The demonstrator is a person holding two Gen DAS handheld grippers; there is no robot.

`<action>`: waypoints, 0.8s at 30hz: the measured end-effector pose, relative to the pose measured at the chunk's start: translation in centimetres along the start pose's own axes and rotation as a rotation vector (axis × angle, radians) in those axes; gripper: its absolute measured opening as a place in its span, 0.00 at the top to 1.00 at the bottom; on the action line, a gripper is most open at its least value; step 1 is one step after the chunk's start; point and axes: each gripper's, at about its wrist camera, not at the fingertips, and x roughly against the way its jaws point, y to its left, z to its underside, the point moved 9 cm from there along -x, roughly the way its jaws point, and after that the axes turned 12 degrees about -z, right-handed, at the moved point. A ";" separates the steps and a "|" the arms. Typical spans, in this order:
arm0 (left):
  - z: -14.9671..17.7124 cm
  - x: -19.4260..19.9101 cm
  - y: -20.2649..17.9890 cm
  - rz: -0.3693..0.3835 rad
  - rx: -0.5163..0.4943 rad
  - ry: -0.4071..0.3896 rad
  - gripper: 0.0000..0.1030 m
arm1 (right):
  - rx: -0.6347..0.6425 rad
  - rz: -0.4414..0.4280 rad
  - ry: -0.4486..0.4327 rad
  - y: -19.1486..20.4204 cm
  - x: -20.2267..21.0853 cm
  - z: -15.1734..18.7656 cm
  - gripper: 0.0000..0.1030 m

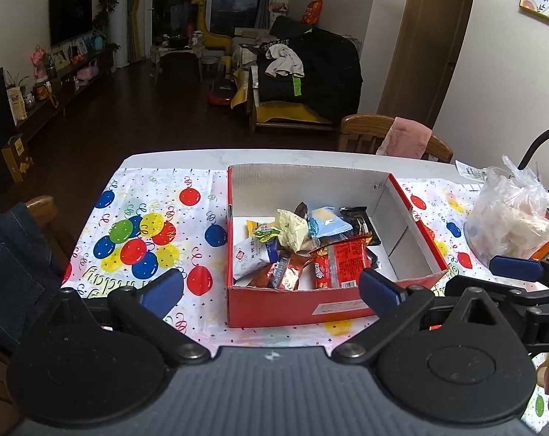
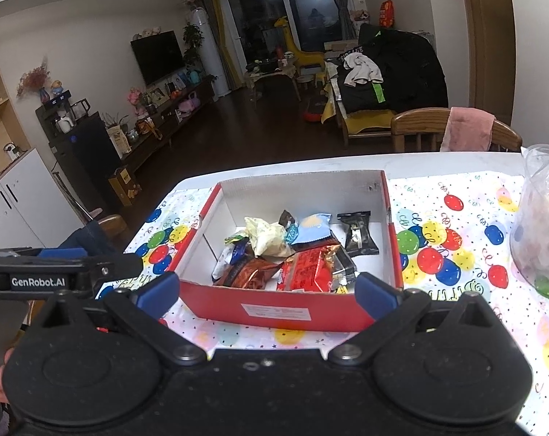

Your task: Organize snacks

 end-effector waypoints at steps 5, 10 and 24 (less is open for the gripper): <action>0.0 0.0 -0.1 0.000 0.000 0.004 0.00 | 0.004 -0.005 0.002 0.1 -0.1 0.0 0.00; 0.3 -0.1 0.0 -0.006 -0.018 0.003 0.00 | 0.004 -0.004 0.005 0.0 0.0 0.1 0.00; 0.5 -0.3 -0.3 -0.001 -0.028 0.011 0.00 | -0.001 0.005 0.015 -0.1 0.0 0.6 0.00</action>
